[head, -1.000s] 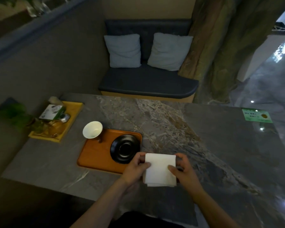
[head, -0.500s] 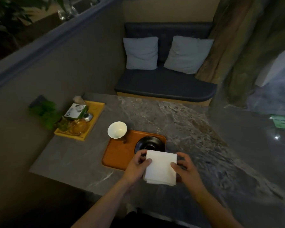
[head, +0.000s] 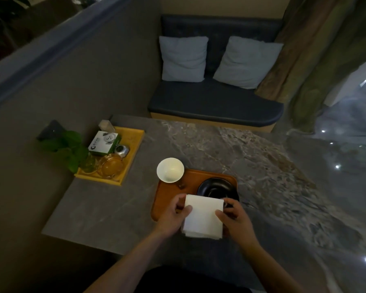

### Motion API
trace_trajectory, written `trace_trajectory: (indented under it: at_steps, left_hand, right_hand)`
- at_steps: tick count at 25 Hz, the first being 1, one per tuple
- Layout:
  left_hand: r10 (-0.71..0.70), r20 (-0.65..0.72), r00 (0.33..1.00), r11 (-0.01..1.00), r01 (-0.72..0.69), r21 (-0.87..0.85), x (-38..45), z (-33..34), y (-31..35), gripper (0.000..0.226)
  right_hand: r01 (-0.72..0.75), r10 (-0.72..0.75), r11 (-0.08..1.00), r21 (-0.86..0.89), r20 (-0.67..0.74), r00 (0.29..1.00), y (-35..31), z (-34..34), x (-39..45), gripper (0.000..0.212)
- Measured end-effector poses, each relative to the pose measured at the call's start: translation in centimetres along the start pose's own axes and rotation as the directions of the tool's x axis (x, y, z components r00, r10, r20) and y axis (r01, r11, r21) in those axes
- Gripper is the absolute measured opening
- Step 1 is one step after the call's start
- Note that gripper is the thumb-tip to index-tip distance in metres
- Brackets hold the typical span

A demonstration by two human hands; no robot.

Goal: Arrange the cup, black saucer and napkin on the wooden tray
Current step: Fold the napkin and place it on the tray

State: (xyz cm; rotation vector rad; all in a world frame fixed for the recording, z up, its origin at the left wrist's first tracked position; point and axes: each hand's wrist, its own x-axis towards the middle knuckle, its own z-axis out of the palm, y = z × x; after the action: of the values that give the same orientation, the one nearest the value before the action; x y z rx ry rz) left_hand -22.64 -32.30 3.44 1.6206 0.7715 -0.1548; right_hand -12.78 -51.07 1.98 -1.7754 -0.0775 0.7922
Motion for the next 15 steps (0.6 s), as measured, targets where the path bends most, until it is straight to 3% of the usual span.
trace_trajectory:
  at_steps: [6, 15]
  left_hand:
    - [-0.068, -0.011, 0.998, 0.998, 0.068, 0.007, 1.7, -4.3, -2.5, 0.027]
    - [-0.155, -0.048, 0.987, 0.98, 0.16, 0.117, 4.0, -7.8, -5.2, 0.046]
  right_hand:
    - [-0.051, 0.05, 0.997, -0.058, -0.026, 0.998, 0.0, 5.6, 1.1, 0.036]
    - [-0.11, 0.112, 0.983, -0.148, 0.002, 0.994, 0.4, 10.0, 2.6, 0.046]
